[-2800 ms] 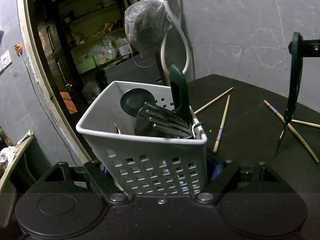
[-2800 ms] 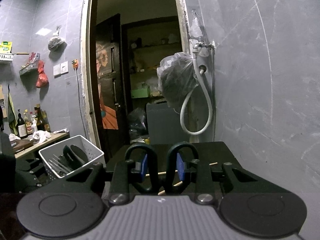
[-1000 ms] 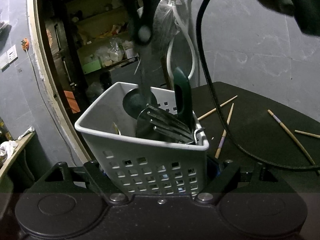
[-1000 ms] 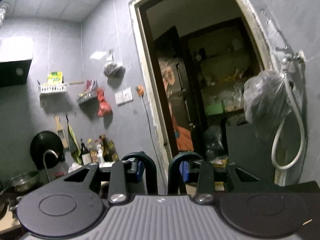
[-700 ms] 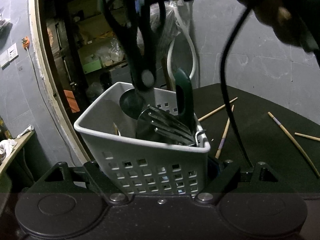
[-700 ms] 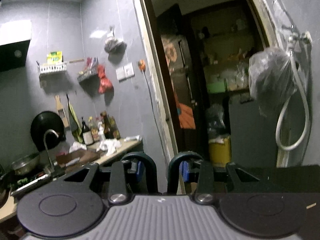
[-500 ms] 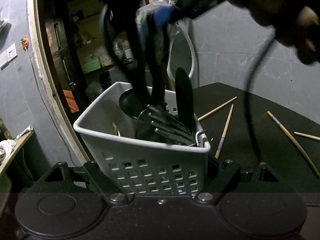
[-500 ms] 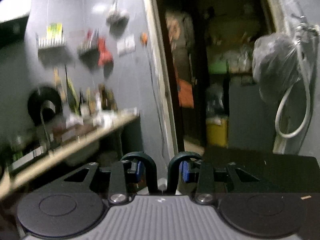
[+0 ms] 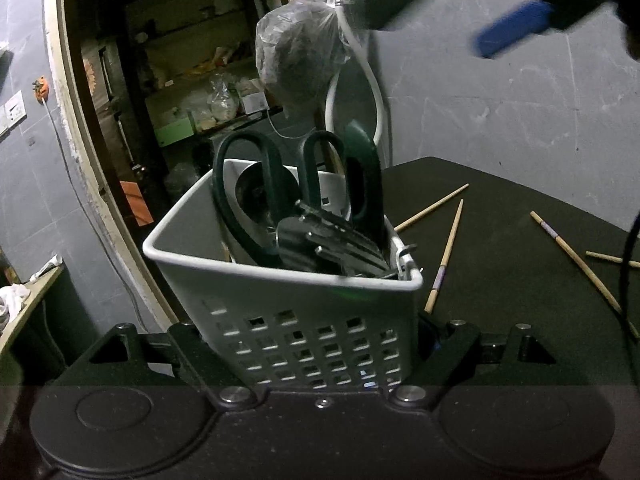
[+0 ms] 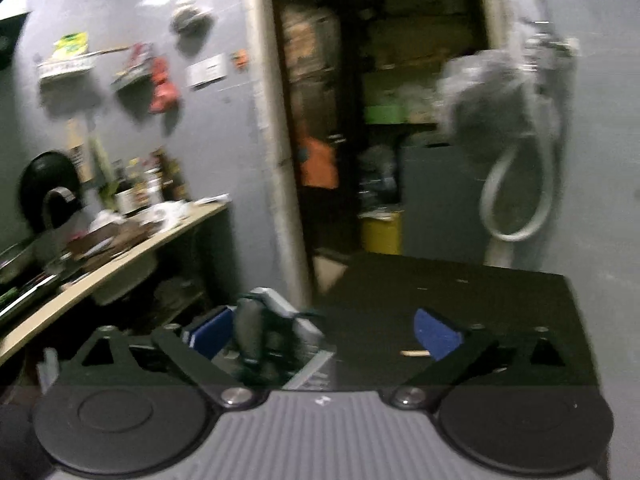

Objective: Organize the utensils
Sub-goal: 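Lower the scissors into the white basket and open the right tool, then move the right tool down to the wooden chopsticks and close on two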

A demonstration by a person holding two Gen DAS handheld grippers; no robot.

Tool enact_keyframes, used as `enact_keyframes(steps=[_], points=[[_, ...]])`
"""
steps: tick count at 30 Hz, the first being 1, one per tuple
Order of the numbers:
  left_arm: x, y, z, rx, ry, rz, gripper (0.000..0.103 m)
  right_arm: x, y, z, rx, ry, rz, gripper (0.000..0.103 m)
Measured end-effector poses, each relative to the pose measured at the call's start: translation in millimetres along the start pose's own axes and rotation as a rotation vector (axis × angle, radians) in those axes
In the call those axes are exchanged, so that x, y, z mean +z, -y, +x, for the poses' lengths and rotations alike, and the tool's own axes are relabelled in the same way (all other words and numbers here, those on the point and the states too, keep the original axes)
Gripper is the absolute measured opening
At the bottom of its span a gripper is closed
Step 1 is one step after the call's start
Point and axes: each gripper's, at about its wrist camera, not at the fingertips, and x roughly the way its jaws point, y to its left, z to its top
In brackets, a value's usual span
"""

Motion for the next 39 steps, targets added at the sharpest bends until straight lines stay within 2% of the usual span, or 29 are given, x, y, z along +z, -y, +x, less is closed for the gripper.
enact_keyframes(steps=[5, 12, 21, 25, 28, 33, 39], points=[[-0.7, -1.4, 0.1, -0.003, -0.004, 0.013, 0.086, -25.7, 35.3, -26.4, -0.157, -0.029, 0.098, 0.103], [2.0, 1.0, 1.7, -0.005, -0.012, 0.038, 0.086, -70.1, 71.6, -49.8, -0.323, -0.113, 0.214, 0.103], [4.9, 4.2, 4.2, -0.001, -0.042, 0.064, 0.087, -138.4, 96.7, -48.7, -0.489, -0.314, 0.36, 0.103], [7.5, 5.6, 5.0, 0.002, -0.048, 0.078, 0.088, -159.4, 107.4, -51.8, -0.496, -0.343, 0.441, 0.103], [9.3, 7.8, 6.2, 0.006, -0.051, 0.086, 0.088, -170.6, 110.9, -51.4, -0.526, -0.363, 0.443, 0.103], [8.7, 9.0, 6.3, 0.007, -0.05, 0.086, 0.088, -176.5, 110.7, -45.7, -0.616, -0.424, 0.325, 0.103], [8.8, 9.0, 6.2, 0.007, -0.049, 0.087, 0.088, -183.7, 122.7, -34.3, -0.613, -0.53, 0.268, 0.103]])
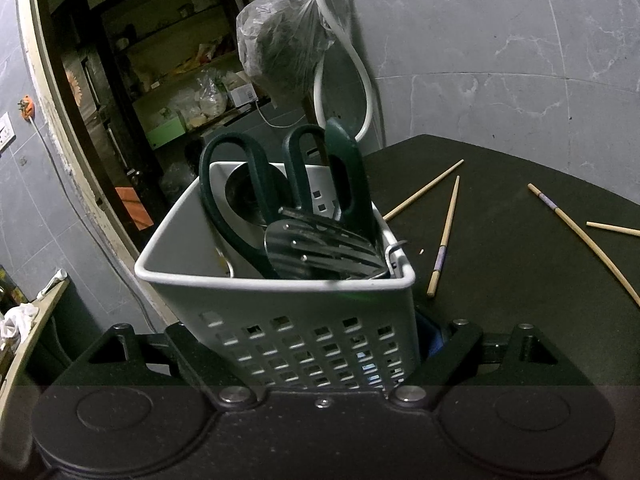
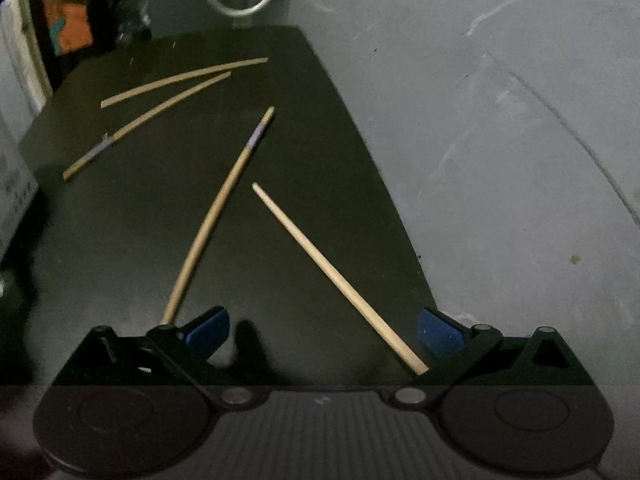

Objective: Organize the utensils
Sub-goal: 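Move the right tool down to the wooden chopsticks and close on two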

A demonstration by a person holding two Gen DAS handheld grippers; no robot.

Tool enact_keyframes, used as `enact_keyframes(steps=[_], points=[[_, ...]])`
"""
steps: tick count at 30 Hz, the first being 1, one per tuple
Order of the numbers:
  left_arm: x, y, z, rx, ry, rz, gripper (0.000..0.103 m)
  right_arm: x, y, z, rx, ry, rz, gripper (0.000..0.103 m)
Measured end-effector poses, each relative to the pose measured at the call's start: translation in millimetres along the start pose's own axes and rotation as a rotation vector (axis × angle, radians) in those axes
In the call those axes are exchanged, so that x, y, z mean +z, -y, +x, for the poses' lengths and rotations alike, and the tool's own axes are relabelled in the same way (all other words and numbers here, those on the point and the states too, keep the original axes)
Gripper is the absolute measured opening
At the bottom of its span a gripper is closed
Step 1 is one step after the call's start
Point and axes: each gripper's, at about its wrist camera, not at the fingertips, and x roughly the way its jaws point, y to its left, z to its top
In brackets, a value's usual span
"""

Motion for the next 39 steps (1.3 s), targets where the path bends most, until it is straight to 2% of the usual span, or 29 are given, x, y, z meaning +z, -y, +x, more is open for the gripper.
enact_keyframes(steps=[5, 10, 16, 19, 22, 26, 32, 33, 34, 35, 37, 39], points=[[0.1, -0.1, 0.0, 0.0, 0.0, -0.001, 0.088, -2.7, 6.1, 10.1, 0.02, -0.061, -0.018, 0.103], [-0.1, -0.1, -0.1, -0.001, 0.0, -0.002, 0.088, -2.6, 9.6, 14.6, 0.077, -0.072, -0.005, 0.103], [0.0, 0.1, -0.3, -0.002, 0.0, -0.001, 0.088, -3.8, 17.2, 17.6, 0.145, -0.037, 0.031, 0.103], [0.1, 0.1, -0.5, -0.002, 0.0, -0.001, 0.088, -4.3, 15.8, 20.7, 0.145, -0.003, 0.025, 0.103], [-0.6, 0.8, -0.2, -0.002, 0.002, -0.005, 0.088, -4.2, 17.2, 17.0, 0.146, -0.012, 0.068, 0.102], [-1.5, 2.0, -0.2, -0.003, 0.003, -0.006, 0.088, -8.2, 13.8, 8.2, 0.206, -0.005, 0.096, 0.097], [-2.8, 1.9, -1.8, -0.004, 0.005, -0.006, 0.088, -7.5, 10.2, 4.2, 0.202, 0.008, 0.108, 0.078], [-2.7, 1.1, -2.2, -0.004, 0.005, -0.007, 0.088, -5.7, 10.5, 5.7, 0.192, 0.011, 0.113, 0.071], [-2.8, 1.4, -2.7, -0.004, 0.006, -0.006, 0.088, -6.8, 10.7, 3.7, 0.179, 0.014, 0.117, 0.06], [-2.7, 1.1, -3.3, -0.005, 0.006, -0.006, 0.088, -5.8, 11.3, 3.4, 0.161, 0.017, 0.119, 0.054], [-2.7, 0.9, -4.4, -0.007, 0.006, -0.005, 0.088, -4.3, 13.0, 4.4, 0.136, 0.024, 0.128, 0.032], [-2.7, 0.7, -5.8, -0.007, 0.007, -0.003, 0.088, -2.1, 15.6, 6.5, 0.133, 0.032, 0.15, 0.023]])
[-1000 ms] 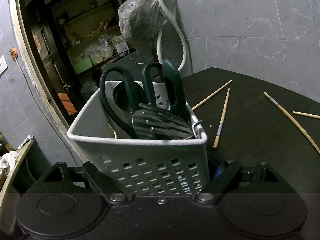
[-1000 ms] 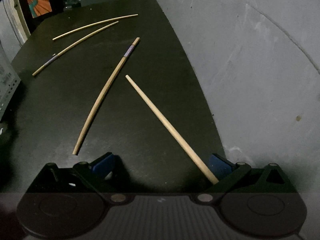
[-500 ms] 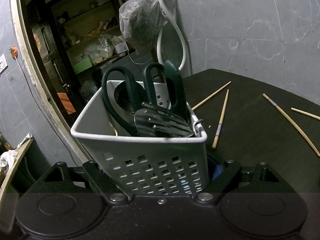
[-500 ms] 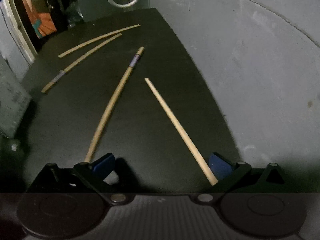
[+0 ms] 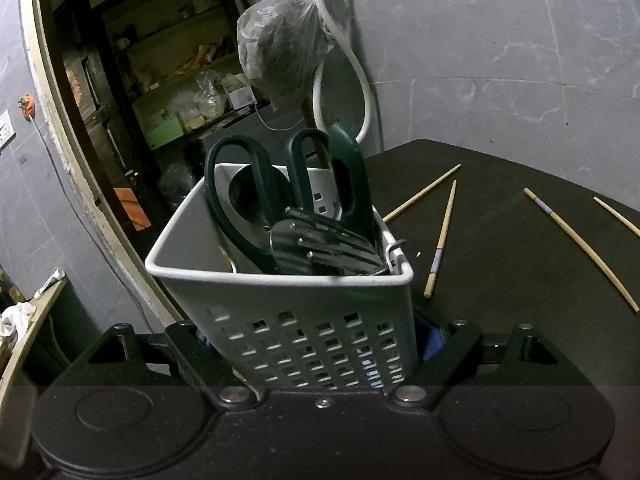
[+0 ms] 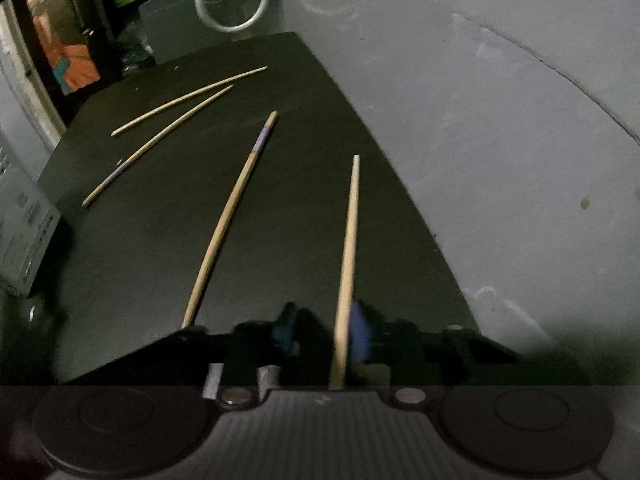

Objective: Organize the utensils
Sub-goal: 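Move the right tool down to the wooden chopsticks and close on two, then lift the pair of chopsticks off the table with the right tool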

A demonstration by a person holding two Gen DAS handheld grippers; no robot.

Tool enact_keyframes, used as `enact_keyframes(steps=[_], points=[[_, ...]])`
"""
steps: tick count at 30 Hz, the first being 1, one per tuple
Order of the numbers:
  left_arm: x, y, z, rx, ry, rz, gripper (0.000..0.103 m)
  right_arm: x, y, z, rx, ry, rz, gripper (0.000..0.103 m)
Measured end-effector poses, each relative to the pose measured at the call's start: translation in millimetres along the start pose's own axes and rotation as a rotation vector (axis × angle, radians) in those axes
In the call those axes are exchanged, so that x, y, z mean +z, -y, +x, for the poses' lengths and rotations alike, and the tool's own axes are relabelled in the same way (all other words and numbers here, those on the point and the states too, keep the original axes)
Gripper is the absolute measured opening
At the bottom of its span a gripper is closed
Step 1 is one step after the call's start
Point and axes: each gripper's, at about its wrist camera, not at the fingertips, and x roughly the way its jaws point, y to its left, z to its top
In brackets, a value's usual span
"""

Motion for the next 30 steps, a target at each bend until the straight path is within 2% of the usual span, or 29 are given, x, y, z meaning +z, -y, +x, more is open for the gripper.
enact_keyframes(steps=[4, 8, 15, 20, 24, 26, 28, 30], points=[[-0.2, 0.6, -0.6, -0.003, 0.002, 0.001, 0.088, 9.4, 2.8, 9.4, 0.021, 0.027, 0.082, 0.009], [-0.6, -0.4, -1.3, -0.001, 0.003, -0.003, 0.088, 26.0, -1.6, 23.5, 0.07, 0.049, 0.14, 0.008], [-0.7, -1.8, -2.5, 0.004, 0.004, -0.005, 0.088, 59.4, -19.1, 49.3, 0.115, 0.068, 0.124, 0.008], [-0.6, -1.9, -3.3, 0.004, 0.005, -0.005, 0.088, 65.3, -32.6, 54.0, 0.137, 0.055, 0.083, 0.009], [-1.1, -1.7, -3.2, 0.005, 0.007, -0.003, 0.088, 64.5, -31.6, 53.0, 0.144, 0.069, 0.111, 0.018], [-1.0, -1.8, -3.2, 0.003, 0.006, -0.004, 0.088, 64.7, -29.8, 50.9, 0.153, 0.089, 0.135, 0.029], [-1.3, -2.0, -3.6, 0.001, 0.006, -0.003, 0.088, 65.6, -27.9, 50.4, 0.173, 0.101, 0.156, 0.047], [-1.1, -2.6, -3.6, -0.001, 0.005, -0.003, 0.088, 66.8, -28.7, 50.9, 0.186, 0.107, 0.165, 0.051]])
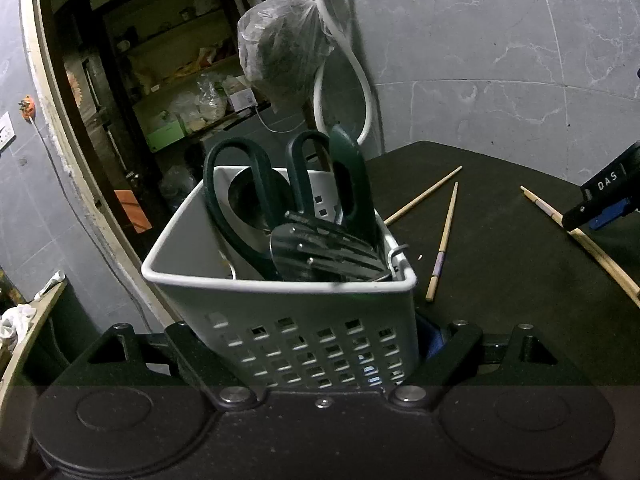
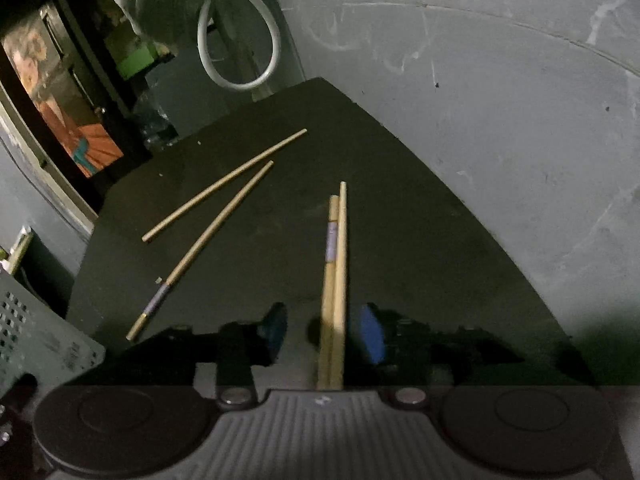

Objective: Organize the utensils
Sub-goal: 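Lift the pair of chopsticks off the table with the right tool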

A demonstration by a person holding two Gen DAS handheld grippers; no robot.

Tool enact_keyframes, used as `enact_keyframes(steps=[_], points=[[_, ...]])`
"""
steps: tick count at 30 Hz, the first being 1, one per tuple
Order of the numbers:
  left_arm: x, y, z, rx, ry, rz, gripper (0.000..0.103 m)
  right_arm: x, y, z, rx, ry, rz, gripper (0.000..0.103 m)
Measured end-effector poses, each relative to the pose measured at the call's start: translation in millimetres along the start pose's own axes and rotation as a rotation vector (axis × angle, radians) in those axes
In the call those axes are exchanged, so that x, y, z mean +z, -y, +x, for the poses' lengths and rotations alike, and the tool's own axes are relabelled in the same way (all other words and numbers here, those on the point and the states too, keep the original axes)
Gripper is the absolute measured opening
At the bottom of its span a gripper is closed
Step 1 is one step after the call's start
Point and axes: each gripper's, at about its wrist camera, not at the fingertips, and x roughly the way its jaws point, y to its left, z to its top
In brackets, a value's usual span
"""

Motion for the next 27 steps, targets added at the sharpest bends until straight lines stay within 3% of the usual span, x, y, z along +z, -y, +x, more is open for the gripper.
enact_keyframes(steps=[5, 7, 8, 10, 27], points=[[0.3, 0.2, 0.0, -0.001, 0.0, 0.0, 0.088, -1.6, -10.3, 9.9, -0.048, -0.034, -0.048, 0.051], [0.3, 0.0, 0.1, -0.001, 0.0, -0.001, 0.088, -3.6, -15.7, 9.9, -0.061, -0.036, -0.072, 0.046], [0.3, 0.1, 0.1, -0.001, 0.0, -0.001, 0.088, -4.8, -18.7, 9.6, -0.069, -0.041, -0.089, 0.042], [0.3, 0.0, 0.0, -0.001, 0.0, -0.002, 0.088, -7.7, -22.5, 8.1, -0.081, -0.05, -0.115, 0.017], [-1.6, -2.3, 3.5, -0.011, 0.002, -0.027, 0.088, -47.3, -22.9, -38.9, -0.039, -0.14, -0.206, 0.016]])
